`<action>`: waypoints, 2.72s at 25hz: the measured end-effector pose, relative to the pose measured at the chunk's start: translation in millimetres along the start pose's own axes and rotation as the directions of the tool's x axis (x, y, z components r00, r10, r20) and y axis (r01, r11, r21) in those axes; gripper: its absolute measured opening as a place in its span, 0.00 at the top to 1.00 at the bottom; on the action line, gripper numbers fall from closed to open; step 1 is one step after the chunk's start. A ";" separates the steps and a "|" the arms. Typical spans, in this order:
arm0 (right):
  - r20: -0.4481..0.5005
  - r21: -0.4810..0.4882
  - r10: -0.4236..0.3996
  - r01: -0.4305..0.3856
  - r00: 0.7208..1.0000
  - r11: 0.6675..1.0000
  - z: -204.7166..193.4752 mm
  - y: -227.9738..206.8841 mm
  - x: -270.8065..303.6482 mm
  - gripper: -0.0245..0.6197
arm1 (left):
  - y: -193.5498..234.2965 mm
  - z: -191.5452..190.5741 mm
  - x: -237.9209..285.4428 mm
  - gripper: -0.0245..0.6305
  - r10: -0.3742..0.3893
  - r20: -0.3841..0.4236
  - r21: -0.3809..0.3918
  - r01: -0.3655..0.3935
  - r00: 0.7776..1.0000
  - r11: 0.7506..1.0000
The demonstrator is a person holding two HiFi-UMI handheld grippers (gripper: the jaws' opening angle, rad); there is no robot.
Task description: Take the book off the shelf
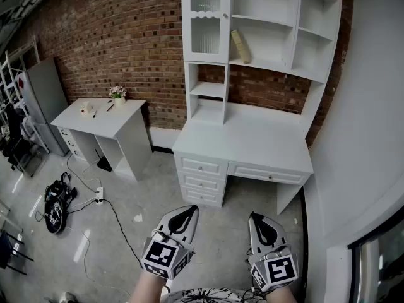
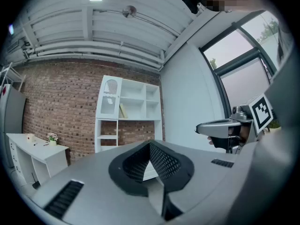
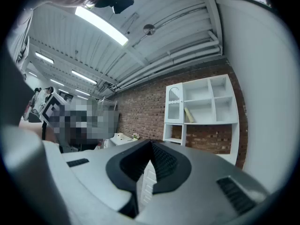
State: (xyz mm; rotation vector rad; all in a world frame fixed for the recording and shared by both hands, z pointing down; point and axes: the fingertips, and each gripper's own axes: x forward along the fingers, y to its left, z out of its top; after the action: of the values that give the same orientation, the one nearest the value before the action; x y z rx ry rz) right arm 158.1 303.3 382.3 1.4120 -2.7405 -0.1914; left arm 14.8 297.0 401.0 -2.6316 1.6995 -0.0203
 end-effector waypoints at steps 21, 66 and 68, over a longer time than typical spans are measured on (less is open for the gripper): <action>-0.028 0.060 -0.008 0.009 1.000 0.998 -18.3 63.3 36.4 0.95 | 47.7 -38.4 -38.4 0.94 -0.033 -0.098 -0.043 0.029 0.995 0.999; -0.106 0.119 -0.026 0.039 0.994 0.992 -90.4 -255.5 459.4 0.95 | 257.1 -41.9 456.7 0.94 -0.029 -0.084 -0.046 0.026 0.996 0.999; -0.106 0.113 -0.057 0.068 0.993 0.991 -87.3 -268.2 484.2 0.95 | 272.8 -36.4 482.5 0.94 -0.063 -0.077 -0.039 0.060 0.995 0.997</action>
State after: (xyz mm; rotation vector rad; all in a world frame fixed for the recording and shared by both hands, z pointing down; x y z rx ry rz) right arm 102.3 -252.4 428.2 1.4920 -2.6659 0.0377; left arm -35.9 -255.0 436.4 -2.7442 1.6554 -0.0950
